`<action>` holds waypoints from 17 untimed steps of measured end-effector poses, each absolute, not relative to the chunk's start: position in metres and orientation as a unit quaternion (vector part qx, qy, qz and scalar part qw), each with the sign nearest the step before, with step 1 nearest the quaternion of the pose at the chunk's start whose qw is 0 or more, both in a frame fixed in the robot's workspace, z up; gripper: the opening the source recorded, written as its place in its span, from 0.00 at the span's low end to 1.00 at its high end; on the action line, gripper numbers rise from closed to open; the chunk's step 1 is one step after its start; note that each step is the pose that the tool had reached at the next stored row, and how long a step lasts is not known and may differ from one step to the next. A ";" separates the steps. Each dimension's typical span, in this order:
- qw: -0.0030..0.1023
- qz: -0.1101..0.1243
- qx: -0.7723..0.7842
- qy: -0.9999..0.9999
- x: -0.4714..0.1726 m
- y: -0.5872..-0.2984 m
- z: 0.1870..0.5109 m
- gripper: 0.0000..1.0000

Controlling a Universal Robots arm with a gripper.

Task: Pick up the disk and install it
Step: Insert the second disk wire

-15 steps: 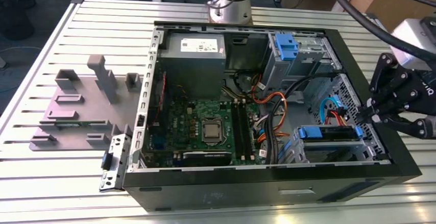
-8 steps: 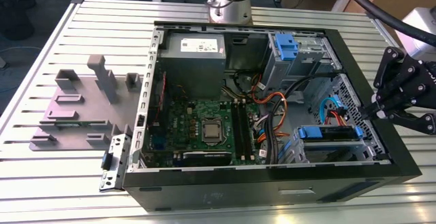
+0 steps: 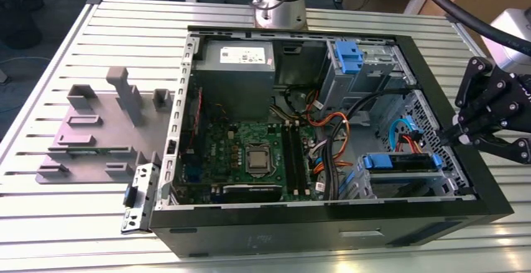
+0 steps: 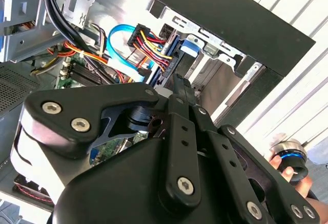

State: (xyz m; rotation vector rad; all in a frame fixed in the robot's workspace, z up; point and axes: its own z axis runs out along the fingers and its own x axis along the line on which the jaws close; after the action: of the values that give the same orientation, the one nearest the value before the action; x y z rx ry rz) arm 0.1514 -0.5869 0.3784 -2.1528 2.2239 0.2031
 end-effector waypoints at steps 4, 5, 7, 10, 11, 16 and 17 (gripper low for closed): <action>0.020 0.065 -0.694 0.717 0.151 -0.587 0.379 0.11; 0.020 0.065 -0.694 0.717 0.151 -0.587 0.379 0.17; 0.020 0.065 -0.694 0.717 0.151 -0.587 0.379 0.23; 0.020 0.065 -0.694 0.717 0.151 -0.587 0.379 0.35; 0.020 0.065 -0.694 0.717 0.151 -0.587 0.379 0.35; 0.020 0.065 -0.694 0.717 0.150 -0.587 0.379 0.41; 0.020 0.065 -0.694 0.717 0.149 -0.587 0.379 0.41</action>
State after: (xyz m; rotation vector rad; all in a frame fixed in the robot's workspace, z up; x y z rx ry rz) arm 0.1491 -0.5868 0.3786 -2.1531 2.2241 0.2026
